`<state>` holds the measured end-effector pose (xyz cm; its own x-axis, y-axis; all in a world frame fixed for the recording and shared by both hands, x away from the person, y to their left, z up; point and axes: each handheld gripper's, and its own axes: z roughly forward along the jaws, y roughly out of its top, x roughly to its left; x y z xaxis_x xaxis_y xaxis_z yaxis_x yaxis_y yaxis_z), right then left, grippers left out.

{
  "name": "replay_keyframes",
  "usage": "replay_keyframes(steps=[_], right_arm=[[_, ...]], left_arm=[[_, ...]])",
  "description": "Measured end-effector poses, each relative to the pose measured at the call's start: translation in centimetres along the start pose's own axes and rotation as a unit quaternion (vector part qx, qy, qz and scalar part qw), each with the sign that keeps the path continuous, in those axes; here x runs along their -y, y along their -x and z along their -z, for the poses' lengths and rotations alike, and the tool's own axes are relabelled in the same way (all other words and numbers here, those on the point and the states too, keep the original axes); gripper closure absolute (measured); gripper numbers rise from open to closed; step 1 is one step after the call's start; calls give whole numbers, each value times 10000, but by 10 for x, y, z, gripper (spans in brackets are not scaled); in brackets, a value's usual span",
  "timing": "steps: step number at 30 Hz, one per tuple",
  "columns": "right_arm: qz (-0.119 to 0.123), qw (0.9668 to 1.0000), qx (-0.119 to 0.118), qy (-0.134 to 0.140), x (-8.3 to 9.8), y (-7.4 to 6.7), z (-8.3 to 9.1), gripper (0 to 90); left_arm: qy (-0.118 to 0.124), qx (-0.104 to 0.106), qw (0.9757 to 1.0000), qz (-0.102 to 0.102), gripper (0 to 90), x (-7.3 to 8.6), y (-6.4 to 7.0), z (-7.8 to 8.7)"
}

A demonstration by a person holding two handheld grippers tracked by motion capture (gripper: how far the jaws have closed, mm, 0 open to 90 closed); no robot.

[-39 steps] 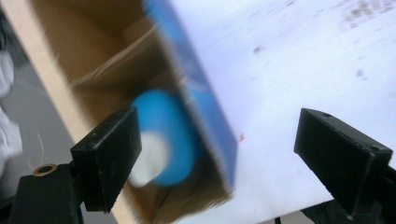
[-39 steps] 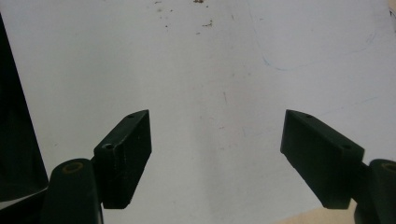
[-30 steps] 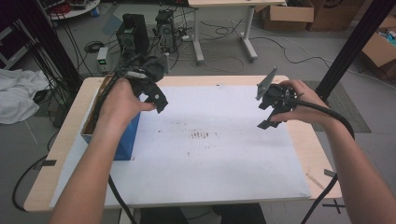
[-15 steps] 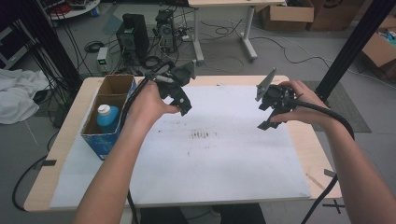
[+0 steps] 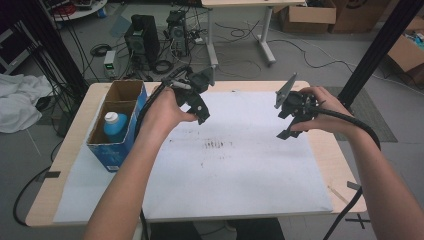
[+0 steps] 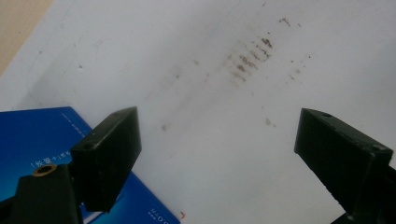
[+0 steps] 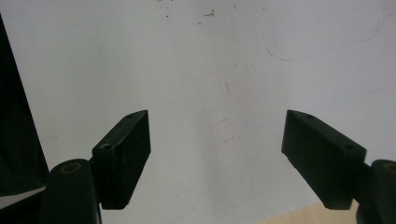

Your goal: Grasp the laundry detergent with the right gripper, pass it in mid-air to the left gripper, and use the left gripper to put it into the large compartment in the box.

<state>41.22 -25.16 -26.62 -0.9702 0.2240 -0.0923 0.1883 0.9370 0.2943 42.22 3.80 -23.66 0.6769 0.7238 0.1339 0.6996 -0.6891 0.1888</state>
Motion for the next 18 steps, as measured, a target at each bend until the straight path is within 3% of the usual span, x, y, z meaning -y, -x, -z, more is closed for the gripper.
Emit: replay_keyframes(steps=[18], right_arm=[[-10, 10000, 14, -12, 3, -1, 0, 238]], left_arm=[[-28, -73, 10000, 12, 155, 0, 1, 0]])
